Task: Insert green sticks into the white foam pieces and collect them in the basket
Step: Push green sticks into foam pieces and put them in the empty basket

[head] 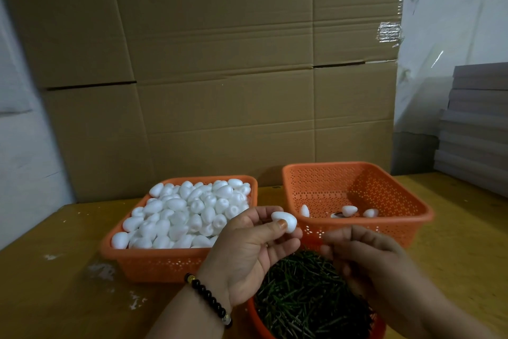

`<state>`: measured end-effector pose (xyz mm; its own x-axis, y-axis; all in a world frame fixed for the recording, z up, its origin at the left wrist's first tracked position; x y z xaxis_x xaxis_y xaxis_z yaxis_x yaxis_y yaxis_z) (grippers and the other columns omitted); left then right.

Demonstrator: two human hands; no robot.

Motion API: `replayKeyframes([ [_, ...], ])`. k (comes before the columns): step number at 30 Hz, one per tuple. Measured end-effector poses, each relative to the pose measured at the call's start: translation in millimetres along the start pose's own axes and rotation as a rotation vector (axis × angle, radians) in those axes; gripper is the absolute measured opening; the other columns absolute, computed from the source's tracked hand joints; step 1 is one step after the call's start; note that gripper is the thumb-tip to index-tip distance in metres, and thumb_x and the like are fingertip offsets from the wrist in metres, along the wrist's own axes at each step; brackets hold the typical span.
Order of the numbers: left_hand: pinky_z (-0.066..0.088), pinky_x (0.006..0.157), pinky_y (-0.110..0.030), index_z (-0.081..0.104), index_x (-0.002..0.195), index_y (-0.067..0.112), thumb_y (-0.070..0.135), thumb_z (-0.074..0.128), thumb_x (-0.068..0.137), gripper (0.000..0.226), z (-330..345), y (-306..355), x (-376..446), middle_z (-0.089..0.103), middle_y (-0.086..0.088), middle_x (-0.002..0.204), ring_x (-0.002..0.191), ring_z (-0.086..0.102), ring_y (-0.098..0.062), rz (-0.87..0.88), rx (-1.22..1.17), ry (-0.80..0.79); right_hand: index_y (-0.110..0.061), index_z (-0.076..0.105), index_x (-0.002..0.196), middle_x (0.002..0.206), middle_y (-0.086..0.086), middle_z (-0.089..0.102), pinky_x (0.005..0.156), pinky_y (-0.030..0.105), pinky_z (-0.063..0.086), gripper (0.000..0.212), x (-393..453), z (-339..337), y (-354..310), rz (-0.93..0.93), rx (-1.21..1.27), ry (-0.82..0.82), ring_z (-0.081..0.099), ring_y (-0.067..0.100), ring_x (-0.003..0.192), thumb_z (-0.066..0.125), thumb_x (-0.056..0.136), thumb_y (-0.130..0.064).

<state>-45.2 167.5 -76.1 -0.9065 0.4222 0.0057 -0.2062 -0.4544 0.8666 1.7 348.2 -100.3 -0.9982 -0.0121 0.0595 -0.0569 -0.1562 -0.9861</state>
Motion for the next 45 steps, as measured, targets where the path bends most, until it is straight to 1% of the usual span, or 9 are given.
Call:
replayKeyframes([
  [4, 0.058, 0.061, -0.032, 0.055, 0.114, -0.002, -0.008, 0.063, 0.075, 0.039, 0.4, -5.3, 1.9, 0.071, -0.021, 0.089, 0.083, 0.07, -0.033, -0.027, -0.02, 0.018, -0.001, 0.067, 0.087, 0.084, 0.016, 0.068, 0.049, 0.026, 0.04, 0.027, 1.8, -3.4, 1.5, -0.014, 0.134, 0.004, 0.056, 0.019, 0.061, 0.047, 0.075, 0.012],
  [9, 0.059, 0.062, -0.033, 0.055, 0.111, -0.002, -0.005, 0.066, 0.07, 0.042, 2.5, -8.5, 1.0, 0.071, -0.021, 0.087, 0.081, 0.07, -0.031, -0.042, -0.022, 0.013, -0.01, 0.074, 0.087, 0.092, 0.024, 0.068, 0.046, 0.023, 0.041, 0.024, 1.6, 0.9, 0.9, -0.103, 0.098, -0.058, 0.06, 0.019, 0.065, 0.053, 0.076, -0.009],
  [13, 0.058, 0.061, -0.033, 0.057, 0.108, 0.0, 0.0, 0.068, 0.067, 0.042, 2.5, -9.4, 0.6, 0.07, -0.021, 0.088, 0.079, 0.069, -0.029, -0.047, -0.011, 0.014, -0.001, 0.067, 0.105, 0.102, 0.021, 0.07, 0.042, 0.022, 0.042, 0.031, 2.5, 0.8, 1.9, -0.134, 0.123, -0.058, 0.067, 0.022, 0.069, 0.053, 0.079, -0.011],
  [21, 0.058, 0.062, -0.032, 0.061, 0.108, 0.0, 0.004, 0.069, 0.07, 0.039, 4.7, -11.0, 0.3, 0.071, -0.019, 0.089, 0.077, 0.069, -0.026, -0.046, 0.005, -0.007, -0.008, 0.062, 0.106, 0.097, 0.013, 0.073, 0.045, 0.02, 0.047, 0.029, -0.6, 5.0, 0.5, -0.232, -0.029, 0.011, 0.072, 0.03, 0.082, 0.052, 0.082, -0.021],
  [26, 0.059, 0.066, -0.033, 0.063, 0.107, -0.001, 0.001, 0.07, 0.07, 0.037, 7.8, -12.9, -1.6, 0.071, -0.021, 0.093, 0.08, 0.07, -0.026, -0.059, 0.023, -0.028, -0.021, 0.077, 0.09, 0.082, 0.008, 0.073, 0.055, 0.013, 0.049, 0.023, -5.2, 3.5, -4.5, -0.378, -0.146, 0.083, 0.068, 0.012, 0.066, 0.06, 0.073, -0.02],
  [30, 0.059, 0.067, -0.033, 0.06, 0.109, -0.004, -0.003, 0.069, 0.072, 0.038, 10.2, -13.7, -2.3, 0.071, -0.021, 0.093, 0.081, 0.07, -0.027, -0.063, -0.005, -0.037, -0.021, 0.077, 0.088, 0.092, -0.004, 0.075, 0.068, 0.01, 0.05, 0.023, -5.6, 3.1, -6.3, -0.472, -0.207, 0.132, 0.069, 0.003, 0.082, 0.064, 0.07, -0.016],
  [34, 0.059, 0.067, -0.033, 0.058, 0.11, -0.005, -0.003, 0.069, 0.07, 0.041, 10.8, -14.6, -2.4, 0.07, -0.023, 0.094, 0.081, 0.07, -0.027, -0.07, -0.004, -0.031, -0.024, 0.076, 0.094, 0.093, -0.007, 0.073, 0.068, 0.009, 0.048, 0.03, -4.6, 1.7, -4.8, -0.542, -0.386, 0.172, 0.066, 0.0, 0.081, 0.065, 0.08, 0.0],
  [37, 0.059, 0.067, -0.033, 0.058, 0.11, -0.005, -0.002, 0.07, 0.068, 0.043, 11.2, -15.2, -2.7, 0.07, -0.022, 0.093, 0.081, 0.07, -0.027, -0.075, 0.002, -0.028, -0.025, 0.075, 0.099, 0.095, -0.014, 0.072, 0.076, 0.011, 0.049, 0.03, -4.8, 1.4, -4.0, -0.605, -0.517, 0.177, 0.066, 0.0, 0.089, 0.066, 0.08, -0.004],
  [45, 0.059, 0.065, -0.032, 0.058, 0.11, -0.006, -0.002, 0.071, 0.067, 0.045, 12.6, -15.4, -3.7, 0.07, -0.023, 0.091, 0.078, 0.07, -0.027, -0.082, 0.001, -0.032, -0.025, 0.072, 0.084, 0.082, -0.014, 0.072, 0.06, 0.012, 0.05, 0.026, -2.2, -2.2, 1.0, -0.662, -0.598, 0.293, 0.067, 0.0, 0.07, 0.076, 0.072, -0.002],
])
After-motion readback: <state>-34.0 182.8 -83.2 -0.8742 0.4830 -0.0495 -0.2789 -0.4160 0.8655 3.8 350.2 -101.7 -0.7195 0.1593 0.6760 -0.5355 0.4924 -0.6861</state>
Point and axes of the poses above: each hand's wrist, its own x-axis towards the middle knuckle, its own z-axis out of the palm, y = z × x, the point moved 2 cm from there along x, towards the middle knuckle
